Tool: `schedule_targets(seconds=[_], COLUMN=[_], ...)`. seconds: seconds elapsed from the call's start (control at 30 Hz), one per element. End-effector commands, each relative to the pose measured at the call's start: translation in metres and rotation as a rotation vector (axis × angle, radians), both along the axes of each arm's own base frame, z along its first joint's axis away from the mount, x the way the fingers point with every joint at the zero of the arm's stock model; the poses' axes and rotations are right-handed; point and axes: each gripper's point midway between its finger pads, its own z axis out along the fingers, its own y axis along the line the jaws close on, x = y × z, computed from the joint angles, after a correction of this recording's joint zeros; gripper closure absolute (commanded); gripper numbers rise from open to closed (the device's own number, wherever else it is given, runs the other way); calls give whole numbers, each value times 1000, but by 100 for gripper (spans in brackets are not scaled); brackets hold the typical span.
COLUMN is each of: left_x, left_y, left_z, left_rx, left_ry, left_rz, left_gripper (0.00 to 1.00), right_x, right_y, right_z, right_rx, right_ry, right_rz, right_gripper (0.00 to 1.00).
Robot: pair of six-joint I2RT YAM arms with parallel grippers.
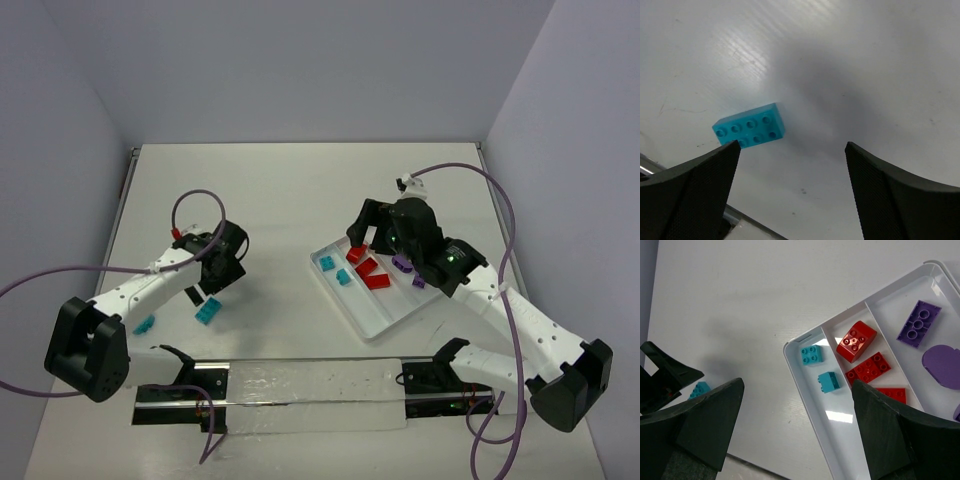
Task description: Sort the legos into containers by color
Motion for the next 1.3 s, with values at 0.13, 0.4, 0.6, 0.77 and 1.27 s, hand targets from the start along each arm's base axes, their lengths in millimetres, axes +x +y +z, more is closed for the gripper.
schedule_targets(seconds=[0.13,0.4,0.6,0.77,1.27], left_x=[-2,13,12,2,-15], left_y=[27,39,39,34,-8], left_z=[-11,-23,-42,-54,-56], left_rx=[-21,-34,-58,-100,-231], left_ry=[-50,-54,10,30,62], left_rz=[136,148,131,148,87], left_gripper=[1,1,1,1,3], right_x=[7,8,6,5,4], right_y=[10,11,10,10,14], right_z=[22,22,24,24,28], right_rx=[30,23,30,26,29], right_ry=[-64,-61,-65,-66,-68], right_rz=[19,20,15,17,21], right_gripper=[4,4,4,4,4])
